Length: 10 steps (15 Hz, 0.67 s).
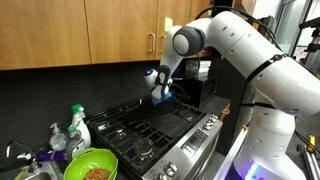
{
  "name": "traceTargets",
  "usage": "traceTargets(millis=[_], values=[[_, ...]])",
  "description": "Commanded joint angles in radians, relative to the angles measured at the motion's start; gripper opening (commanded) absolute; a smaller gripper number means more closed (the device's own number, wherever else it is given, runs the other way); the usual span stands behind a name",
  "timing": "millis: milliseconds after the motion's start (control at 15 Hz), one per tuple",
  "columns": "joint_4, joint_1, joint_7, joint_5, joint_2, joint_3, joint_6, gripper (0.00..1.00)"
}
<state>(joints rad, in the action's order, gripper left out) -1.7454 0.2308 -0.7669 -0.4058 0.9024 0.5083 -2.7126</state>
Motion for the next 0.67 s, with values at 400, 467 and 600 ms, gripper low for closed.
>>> traceTargets(millis=[400, 467, 600], values=[[0.05, -0.02, 0.026, 0.03, 0.053, 0.008, -0.03, 0.75], [0.049, -0.018, 0.026, 0.029, 0.053, 0.009, -0.03, 0.74], [0.053, -0.015, 0.023, 0.027, 0.058, 0.012, -0.032, 0.86]])
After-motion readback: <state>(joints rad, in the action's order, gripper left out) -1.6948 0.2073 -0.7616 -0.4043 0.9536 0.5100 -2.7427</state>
